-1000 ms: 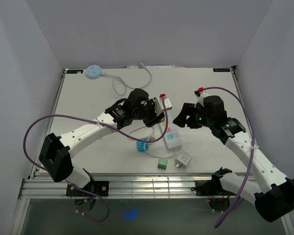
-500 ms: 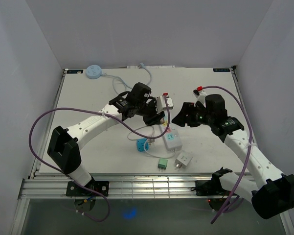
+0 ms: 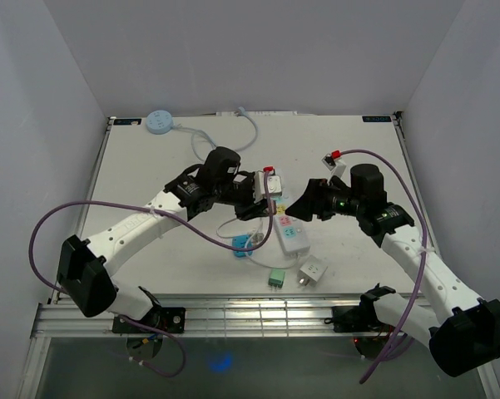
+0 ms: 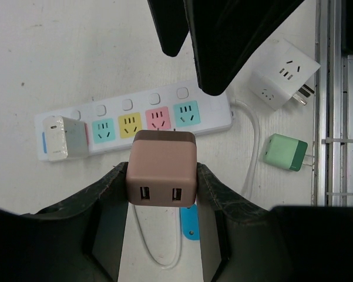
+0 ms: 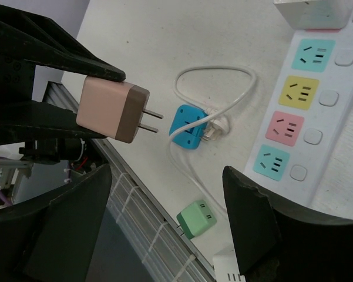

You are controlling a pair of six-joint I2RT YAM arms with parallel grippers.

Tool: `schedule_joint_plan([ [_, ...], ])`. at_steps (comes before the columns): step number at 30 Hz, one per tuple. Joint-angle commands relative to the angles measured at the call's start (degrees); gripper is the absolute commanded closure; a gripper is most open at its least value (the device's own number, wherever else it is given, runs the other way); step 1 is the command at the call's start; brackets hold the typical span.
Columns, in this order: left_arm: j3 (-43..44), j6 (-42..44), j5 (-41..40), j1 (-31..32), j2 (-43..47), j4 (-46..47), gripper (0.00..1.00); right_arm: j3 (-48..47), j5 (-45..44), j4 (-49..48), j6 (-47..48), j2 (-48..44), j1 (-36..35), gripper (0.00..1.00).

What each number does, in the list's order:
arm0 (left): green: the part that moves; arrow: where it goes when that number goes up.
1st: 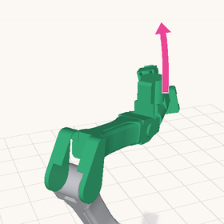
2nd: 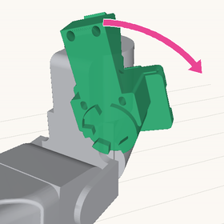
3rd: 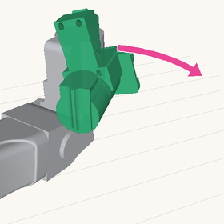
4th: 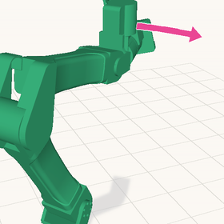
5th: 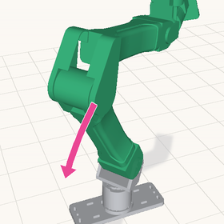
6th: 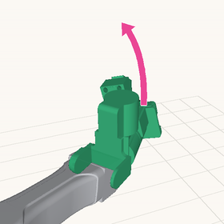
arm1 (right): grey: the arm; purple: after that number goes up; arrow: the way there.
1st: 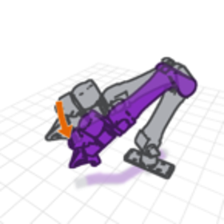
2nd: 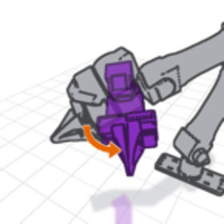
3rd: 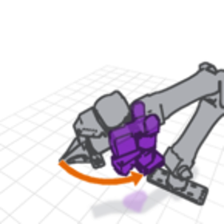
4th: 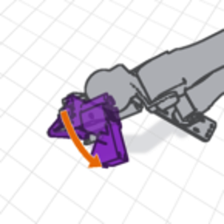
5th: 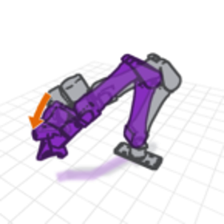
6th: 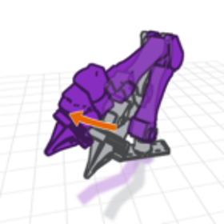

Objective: Insert the plug

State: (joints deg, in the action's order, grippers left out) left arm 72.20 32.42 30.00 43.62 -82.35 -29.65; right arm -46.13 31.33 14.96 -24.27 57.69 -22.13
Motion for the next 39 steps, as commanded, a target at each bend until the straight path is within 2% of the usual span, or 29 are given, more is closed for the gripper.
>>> schedule_joint_plan([
  [1,-3.3,2.1,3.0,0.1,4.6,3.0,1.0,1.6,6.5,-5.1,-1.8,-1.2,0.2,0.18],
  [4,-5.8,2.0,4.3,0.1,6.8,5.5,1.0,5.2,13.4,-12.9,-5.7,-2.0,0.2,0.19],
  [5,-6.3,2.1,4.6,0.0,7.3,6.2,1.0,6.1,14.4,-18.2,-8.6,-2.6,0.1,0.19],
  [9,-7.6,1.9,6.9,0.1,9.7,7.7,1.0,8.9,16.1,-24.7,-13.8,-3.1,0.1,0.18],
  [17,-9.5,2.3,9.0,0.0,12.4,9.6,1.0,10.2,17.3,-28.6,-16.9,-2.4,0.1,0.1],
  [22,-12.3,1.9,11.0,0.0,15.6,13.9,1.0,13.2,19.8,-39.0,-23.5,-2.5,0.1,0.1],
  [39,-12.9,0.2,14.2,0.0,16.3,17.8,1.0,15.4,23.5,-53.1,-33.1,-0.5,-0.3,0.14],
])
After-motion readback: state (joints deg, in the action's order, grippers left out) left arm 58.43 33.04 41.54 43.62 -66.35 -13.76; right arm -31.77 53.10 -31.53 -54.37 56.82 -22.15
